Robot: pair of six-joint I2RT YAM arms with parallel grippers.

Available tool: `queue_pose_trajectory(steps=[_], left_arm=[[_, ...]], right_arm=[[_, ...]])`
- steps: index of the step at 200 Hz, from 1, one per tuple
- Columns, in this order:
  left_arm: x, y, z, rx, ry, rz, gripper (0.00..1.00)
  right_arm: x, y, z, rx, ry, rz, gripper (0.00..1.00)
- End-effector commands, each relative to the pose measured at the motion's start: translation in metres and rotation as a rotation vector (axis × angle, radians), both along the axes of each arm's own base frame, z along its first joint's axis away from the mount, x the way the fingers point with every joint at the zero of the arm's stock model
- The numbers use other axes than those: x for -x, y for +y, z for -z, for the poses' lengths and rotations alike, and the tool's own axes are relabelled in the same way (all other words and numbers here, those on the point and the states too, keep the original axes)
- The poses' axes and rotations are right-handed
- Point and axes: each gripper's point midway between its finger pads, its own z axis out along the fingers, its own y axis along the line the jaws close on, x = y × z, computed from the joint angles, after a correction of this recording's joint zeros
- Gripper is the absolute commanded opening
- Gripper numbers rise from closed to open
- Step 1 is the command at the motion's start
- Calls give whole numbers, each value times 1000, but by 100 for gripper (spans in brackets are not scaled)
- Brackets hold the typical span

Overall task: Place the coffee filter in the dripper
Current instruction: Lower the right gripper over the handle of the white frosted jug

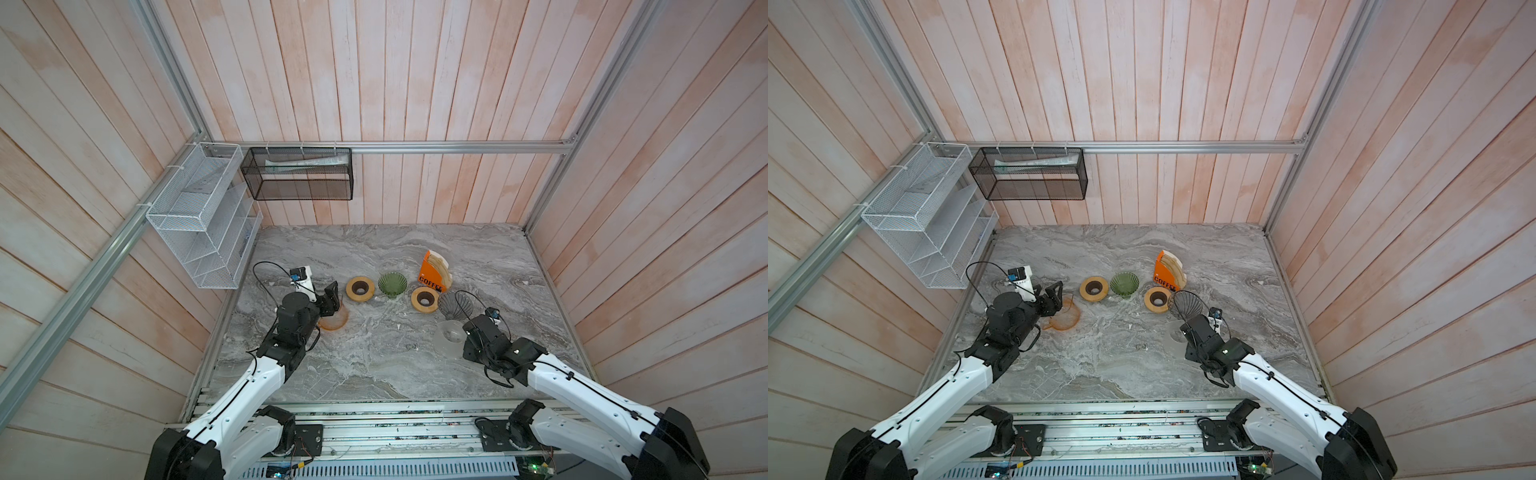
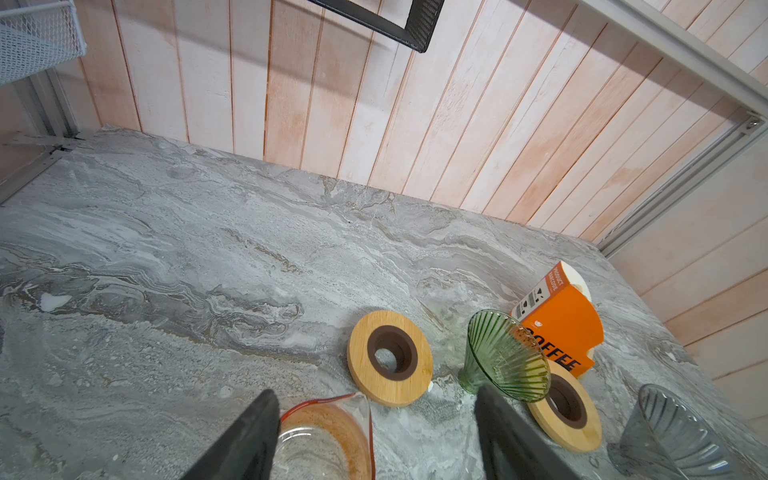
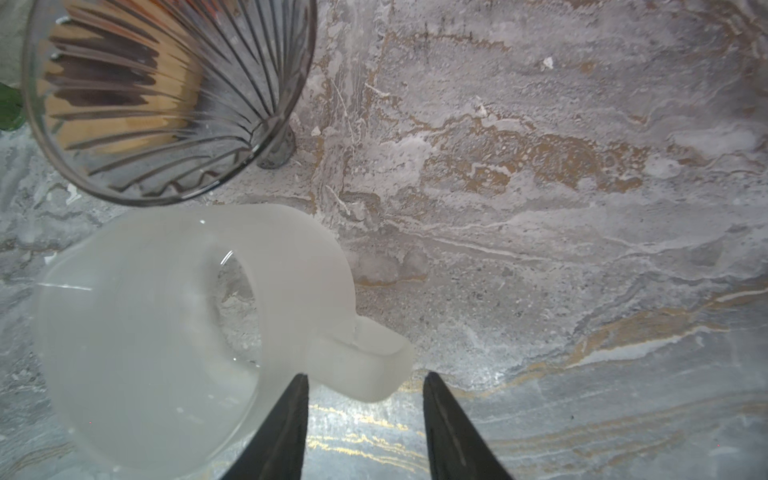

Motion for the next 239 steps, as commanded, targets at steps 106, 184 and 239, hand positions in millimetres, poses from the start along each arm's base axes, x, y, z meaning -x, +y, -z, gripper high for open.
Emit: queue_pose_trajectory(steps=[106,184,239], left_arm=[[2,-1,2,3,2,7,76],[4,0,4,1,6,3,76],[3,-2,4,12,5,9,76]], right_arm=[[10,34,-1,-71,8,-127,45],[12,11,-10,-15,-42,-46,45],[2,19,-17,-44,-114,-108,49]])
